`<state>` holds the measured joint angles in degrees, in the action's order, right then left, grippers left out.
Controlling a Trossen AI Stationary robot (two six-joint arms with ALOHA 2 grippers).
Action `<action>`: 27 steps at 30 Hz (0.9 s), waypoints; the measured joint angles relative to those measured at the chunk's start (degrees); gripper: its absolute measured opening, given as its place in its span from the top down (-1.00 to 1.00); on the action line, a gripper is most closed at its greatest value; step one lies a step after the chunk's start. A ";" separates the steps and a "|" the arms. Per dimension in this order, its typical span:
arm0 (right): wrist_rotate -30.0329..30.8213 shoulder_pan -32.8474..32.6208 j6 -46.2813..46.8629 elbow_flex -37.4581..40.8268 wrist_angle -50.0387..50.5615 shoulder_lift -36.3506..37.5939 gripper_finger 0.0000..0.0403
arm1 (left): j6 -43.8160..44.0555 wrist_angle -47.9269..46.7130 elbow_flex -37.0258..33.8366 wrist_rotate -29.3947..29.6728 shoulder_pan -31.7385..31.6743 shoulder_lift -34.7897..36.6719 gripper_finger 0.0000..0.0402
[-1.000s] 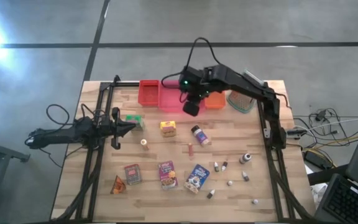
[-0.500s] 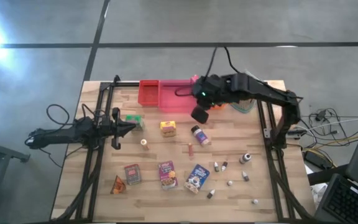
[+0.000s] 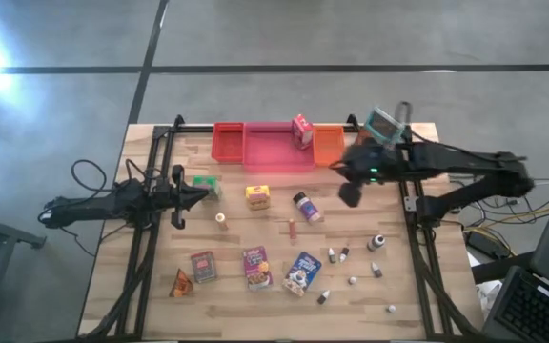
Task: Pick & Place Kitchen Items
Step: Put the yellow cereal box into the pink bin
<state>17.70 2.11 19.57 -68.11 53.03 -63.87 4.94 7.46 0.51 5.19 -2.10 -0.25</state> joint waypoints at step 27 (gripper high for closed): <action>0.43 0.04 -11.11 23.75 0.07 36.08 0.96 | 0.76 -10.61 8.11 1.82 0.01 -6.56 0.43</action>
<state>18.13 2.15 8.46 -44.36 53.11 -27.79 5.69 -3.14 8.63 7.01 -2.09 -6.81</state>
